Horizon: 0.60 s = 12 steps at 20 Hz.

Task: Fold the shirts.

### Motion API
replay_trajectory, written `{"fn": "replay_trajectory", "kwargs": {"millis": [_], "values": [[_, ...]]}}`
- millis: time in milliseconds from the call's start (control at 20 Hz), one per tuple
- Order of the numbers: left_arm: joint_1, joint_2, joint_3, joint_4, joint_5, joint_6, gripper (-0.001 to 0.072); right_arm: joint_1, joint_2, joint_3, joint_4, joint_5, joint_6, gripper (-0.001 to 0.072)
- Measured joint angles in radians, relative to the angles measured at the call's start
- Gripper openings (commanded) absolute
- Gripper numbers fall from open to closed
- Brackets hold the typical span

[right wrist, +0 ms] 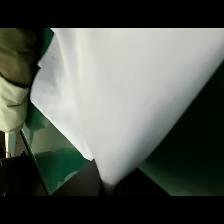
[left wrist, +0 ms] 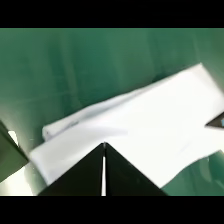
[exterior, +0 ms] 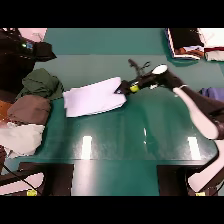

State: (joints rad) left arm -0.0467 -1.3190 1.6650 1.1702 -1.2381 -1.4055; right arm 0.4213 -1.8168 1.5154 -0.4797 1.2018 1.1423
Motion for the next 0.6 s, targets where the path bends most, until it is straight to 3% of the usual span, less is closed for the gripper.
{"fn": "replay_trajectory", "kwargs": {"millis": [400, 600], "values": [[-0.229, 0.000, 0.000, -0.004, 0.073, 0.000, 0.0027, -0.518, 0.413, -0.205, -0.153, 0.071, 0.006, 0.0016], [-0.310, 0.000, 0.000, -0.004, 0.103, 0.000, 0.0027, -0.798, 0.470, -0.176, -0.187, 0.073, 0.001, 0.0015]]}}
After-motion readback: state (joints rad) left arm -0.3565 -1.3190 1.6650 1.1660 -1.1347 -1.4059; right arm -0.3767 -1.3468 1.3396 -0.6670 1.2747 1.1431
